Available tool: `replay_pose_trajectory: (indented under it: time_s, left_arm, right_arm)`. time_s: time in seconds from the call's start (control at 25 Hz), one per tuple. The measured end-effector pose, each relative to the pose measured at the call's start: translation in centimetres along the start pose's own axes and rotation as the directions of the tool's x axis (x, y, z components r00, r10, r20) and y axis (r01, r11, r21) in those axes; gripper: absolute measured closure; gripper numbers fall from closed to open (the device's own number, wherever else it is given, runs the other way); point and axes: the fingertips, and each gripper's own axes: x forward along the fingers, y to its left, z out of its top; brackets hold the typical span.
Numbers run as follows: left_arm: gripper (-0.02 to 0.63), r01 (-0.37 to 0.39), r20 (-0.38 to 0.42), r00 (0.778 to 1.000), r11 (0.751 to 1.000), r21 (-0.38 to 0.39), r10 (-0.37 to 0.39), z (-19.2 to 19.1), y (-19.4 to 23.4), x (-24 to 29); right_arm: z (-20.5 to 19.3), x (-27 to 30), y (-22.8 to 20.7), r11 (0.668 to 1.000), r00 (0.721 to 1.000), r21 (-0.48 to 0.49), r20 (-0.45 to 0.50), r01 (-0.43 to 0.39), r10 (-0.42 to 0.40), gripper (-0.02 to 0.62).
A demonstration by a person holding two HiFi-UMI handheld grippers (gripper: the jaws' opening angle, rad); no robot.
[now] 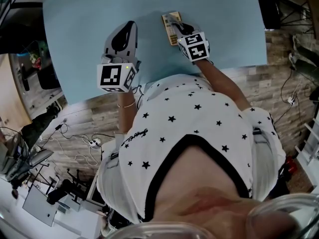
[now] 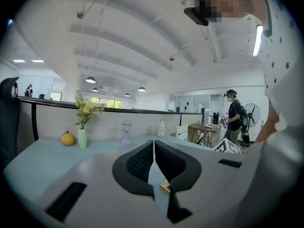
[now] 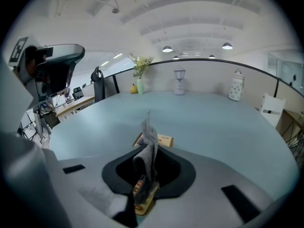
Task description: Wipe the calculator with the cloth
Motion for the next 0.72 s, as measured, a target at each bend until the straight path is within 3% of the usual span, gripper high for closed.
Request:
replay_pose_trajectory:
  time_s: [0.32, 0.72]
  left_arm:
    - [0.571, 0.019, 0.003, 1.000, 1.000, 0.006, -0.019, 0.2, -1.5, 1.1]
    - [0.571, 0.001, 0.000, 1.000, 1.000, 0.004, -0.001, 0.2, -1.4, 0.7]
  right_arm:
    - [-1.5, -1.3, -3.2, 0.996, 0.999, 0.065, -0.011, 0.052, -0.052, 0.551]
    - [-2.3, -1.2, -3.4, 0.996, 0.998, 0.071, -0.026, 0.053, -0.052, 0.551]
